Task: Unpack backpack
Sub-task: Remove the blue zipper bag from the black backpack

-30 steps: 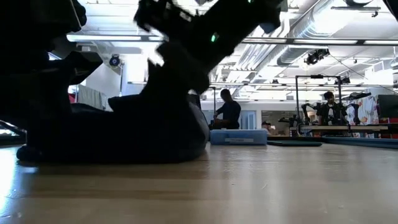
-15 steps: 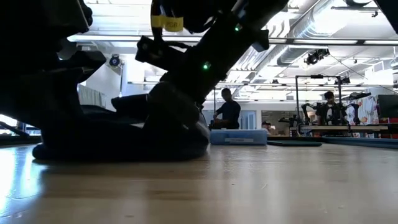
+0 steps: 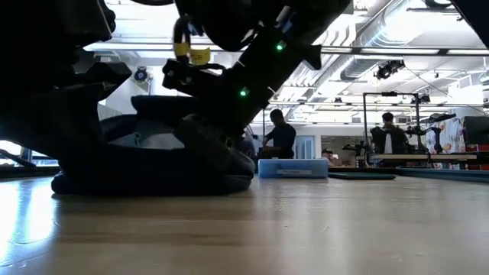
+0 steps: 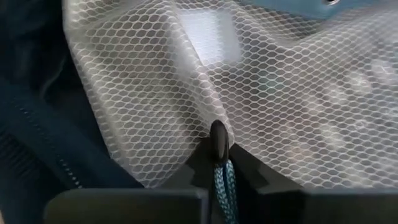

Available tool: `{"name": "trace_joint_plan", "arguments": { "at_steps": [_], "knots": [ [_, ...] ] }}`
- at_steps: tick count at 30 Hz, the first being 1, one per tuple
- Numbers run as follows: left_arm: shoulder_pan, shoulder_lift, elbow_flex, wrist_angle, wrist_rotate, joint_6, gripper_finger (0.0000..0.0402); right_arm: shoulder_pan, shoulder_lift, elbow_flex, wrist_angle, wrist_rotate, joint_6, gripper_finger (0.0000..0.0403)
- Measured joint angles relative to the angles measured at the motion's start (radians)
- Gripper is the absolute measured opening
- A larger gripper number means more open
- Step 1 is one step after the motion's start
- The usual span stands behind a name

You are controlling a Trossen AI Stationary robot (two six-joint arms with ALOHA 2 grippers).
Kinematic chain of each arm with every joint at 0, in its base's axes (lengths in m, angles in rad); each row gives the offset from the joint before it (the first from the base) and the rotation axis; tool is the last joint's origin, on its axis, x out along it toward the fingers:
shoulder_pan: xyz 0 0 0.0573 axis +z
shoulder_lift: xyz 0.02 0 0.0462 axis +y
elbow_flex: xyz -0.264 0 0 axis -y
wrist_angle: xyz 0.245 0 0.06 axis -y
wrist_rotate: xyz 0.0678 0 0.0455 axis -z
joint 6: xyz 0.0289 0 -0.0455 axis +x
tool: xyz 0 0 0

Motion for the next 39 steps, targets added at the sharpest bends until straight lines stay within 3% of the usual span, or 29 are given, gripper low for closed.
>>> {"name": "trace_joint_plan", "arguments": {
  "at_steps": [9, 18, 26, 35, 39],
  "knots": [
    [-0.002, 0.000, 0.001, 0.006, 0.002, -0.002, 0.0000, 0.030, -0.045, 0.102, -0.051, 0.193, -0.009, 0.0000],
    [-0.005, -0.002, 0.002, 0.008, 0.030, -0.001, 0.0000, 0.027, -0.150, 0.110, -0.033, 0.265, 0.029, 0.0001],
    [-0.004, -0.001, 0.002, 0.024, 0.031, 0.000, 0.0000, 0.027, -0.218, 0.111, -0.010, 0.278, 0.004, 0.0001],
    [-0.002, -0.001, 0.001, 0.020, 0.023, -0.002, 0.0000, 0.035, -0.384, 0.113, 0.019, 0.282, -0.108, 0.0000],
    [0.011, -0.001, 0.001, -0.036, -0.032, -0.094, 0.0000, 0.065, -0.461, 0.113, 0.001, 0.288, -0.180, 0.0000]
  ]
}}
